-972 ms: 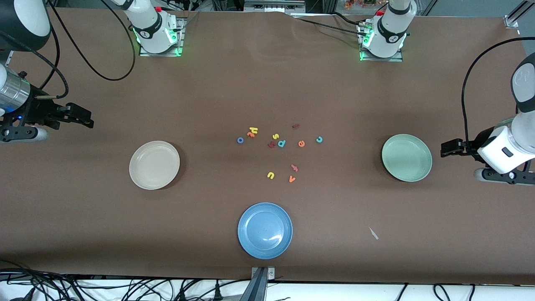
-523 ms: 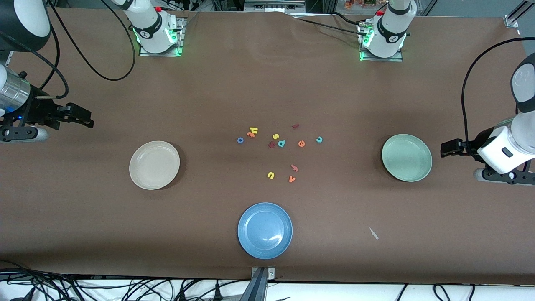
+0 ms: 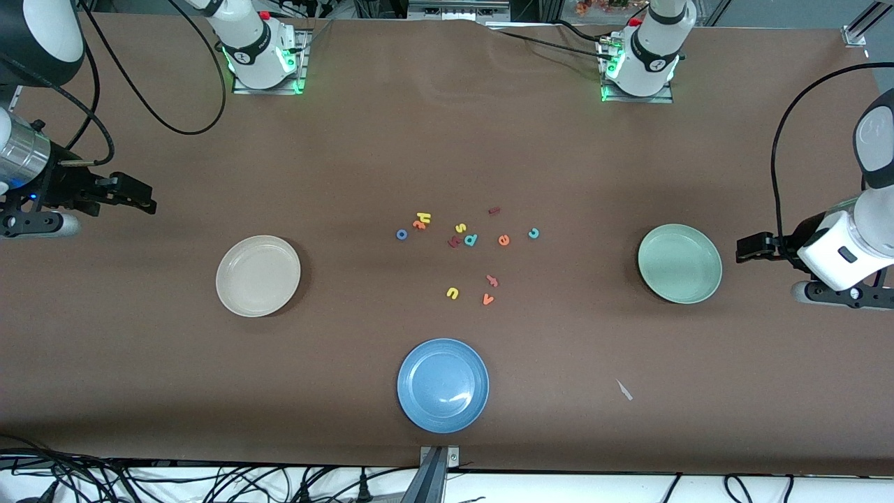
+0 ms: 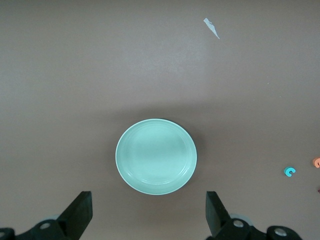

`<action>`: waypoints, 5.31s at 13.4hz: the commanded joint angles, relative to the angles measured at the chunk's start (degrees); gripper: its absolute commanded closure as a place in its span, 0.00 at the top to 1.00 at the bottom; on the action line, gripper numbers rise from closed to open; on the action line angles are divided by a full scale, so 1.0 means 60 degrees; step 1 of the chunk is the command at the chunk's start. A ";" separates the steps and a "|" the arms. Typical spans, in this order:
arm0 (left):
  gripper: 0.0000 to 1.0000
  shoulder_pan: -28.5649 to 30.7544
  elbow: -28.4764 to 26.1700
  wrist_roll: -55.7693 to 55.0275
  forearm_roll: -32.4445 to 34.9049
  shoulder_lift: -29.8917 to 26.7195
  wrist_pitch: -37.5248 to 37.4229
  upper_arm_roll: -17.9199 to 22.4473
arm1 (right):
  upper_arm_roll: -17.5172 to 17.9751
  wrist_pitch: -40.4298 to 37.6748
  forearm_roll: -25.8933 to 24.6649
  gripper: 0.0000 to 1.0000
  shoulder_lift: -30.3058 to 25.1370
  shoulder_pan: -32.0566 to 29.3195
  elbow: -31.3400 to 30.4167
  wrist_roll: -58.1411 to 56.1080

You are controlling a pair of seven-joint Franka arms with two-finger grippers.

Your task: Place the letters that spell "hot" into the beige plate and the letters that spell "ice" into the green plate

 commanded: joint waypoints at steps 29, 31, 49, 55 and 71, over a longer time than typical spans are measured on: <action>1.00 -0.0117 -0.0105 -0.0118 -0.0317 -0.0038 -0.0142 -0.0011 | -0.0024 -0.0016 -0.0025 1.00 -0.0263 0.0010 -0.0240 0.0117; 1.00 -0.0117 -0.0105 -0.0164 -0.0317 -0.0024 -0.0142 -0.0011 | -0.0009 -0.0016 -0.0025 1.00 -0.0263 0.0010 -0.0240 0.0131; 1.00 -0.0498 -0.0865 -0.2590 -0.2072 -0.0009 -0.0391 -0.0099 | -0.0053 -0.0119 -0.0010 1.00 -0.0336 -0.0005 -0.0430 0.0131; 0.96 -0.2077 -0.2195 -0.5125 -0.1987 -0.0053 0.0455 -0.0363 | -0.0039 0.0540 0.0004 1.00 -0.0937 0.0010 -0.1310 0.0131; 0.93 -0.4233 -0.6345 -1.1279 -0.1490 0.0985 0.7810 -0.0392 | 0.0034 0.0570 -0.0040 1.00 -0.0542 0.0244 -0.0489 0.0102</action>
